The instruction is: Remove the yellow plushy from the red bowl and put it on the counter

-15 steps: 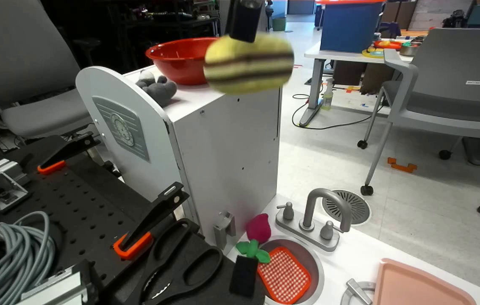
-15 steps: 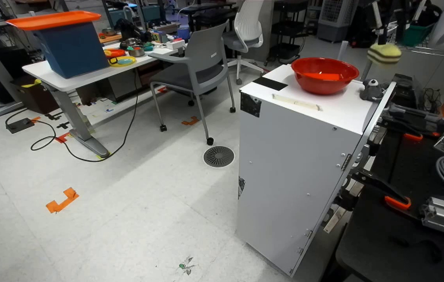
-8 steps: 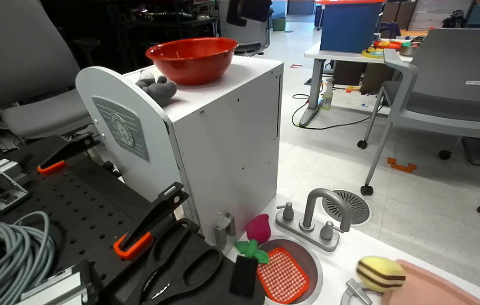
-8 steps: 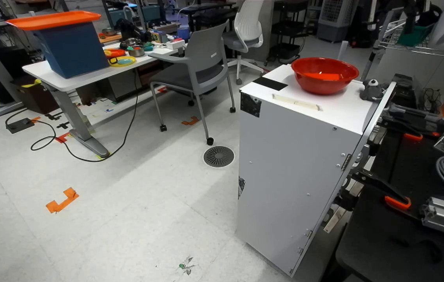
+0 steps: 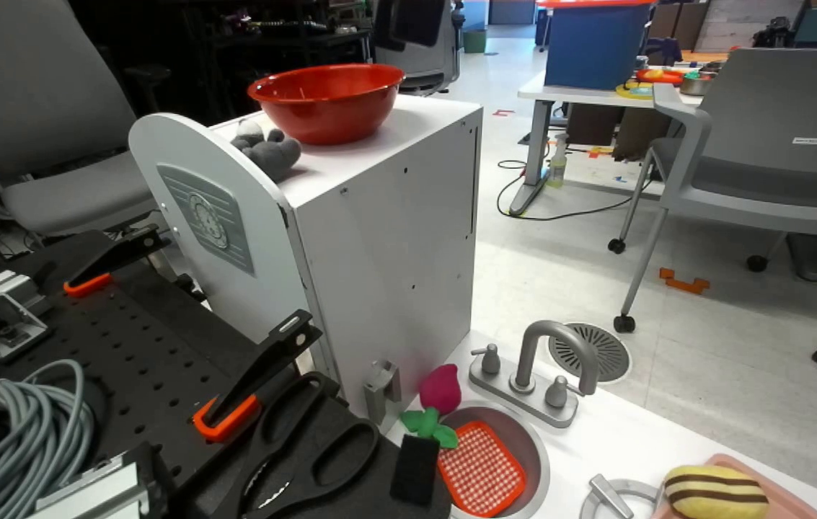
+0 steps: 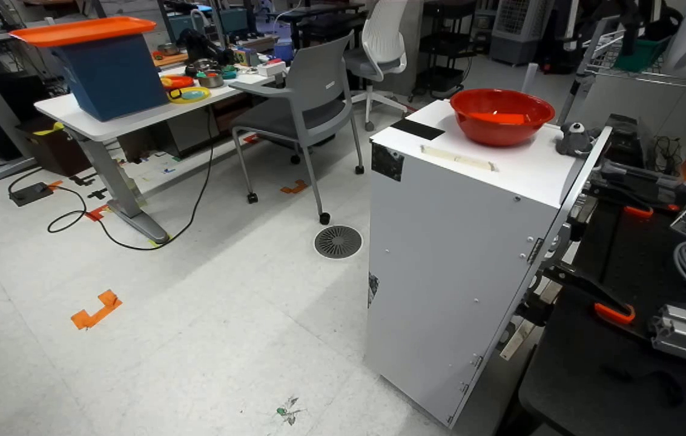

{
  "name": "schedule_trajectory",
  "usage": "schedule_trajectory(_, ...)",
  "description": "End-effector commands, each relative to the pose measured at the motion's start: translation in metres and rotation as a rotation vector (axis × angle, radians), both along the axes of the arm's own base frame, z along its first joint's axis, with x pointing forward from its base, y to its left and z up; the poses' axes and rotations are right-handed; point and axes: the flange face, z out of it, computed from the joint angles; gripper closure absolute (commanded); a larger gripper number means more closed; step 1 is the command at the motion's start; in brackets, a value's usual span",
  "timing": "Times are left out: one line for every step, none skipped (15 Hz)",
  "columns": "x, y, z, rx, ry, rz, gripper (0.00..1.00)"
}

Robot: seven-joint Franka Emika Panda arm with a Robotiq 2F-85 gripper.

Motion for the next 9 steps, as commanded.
schedule_trajectory(0.0,0.012,-0.001,-0.035,-0.015,0.015,0.0)
schedule_trajectory(0.0,0.015,-0.002,-0.038,-0.017,0.019,0.0)
schedule_trajectory(0.001,0.018,-0.002,-0.043,-0.019,0.023,0.0)
schedule_trajectory(0.001,0.02,-0.003,-0.048,-0.019,0.025,0.0)
schedule_trajectory(0.001,0.022,-0.003,-0.052,-0.017,0.027,0.0)
schedule_trajectory(0.001,0.023,-0.003,-0.057,-0.015,0.029,0.0)
schedule_trajectory(0.001,0.025,-0.003,-0.063,-0.016,0.03,0.0)
schedule_trajectory(0.0,0.029,-0.001,-0.063,-0.025,0.05,0.0)
schedule_trajectory(-0.001,0.033,0.002,-0.073,-0.034,0.059,0.0)
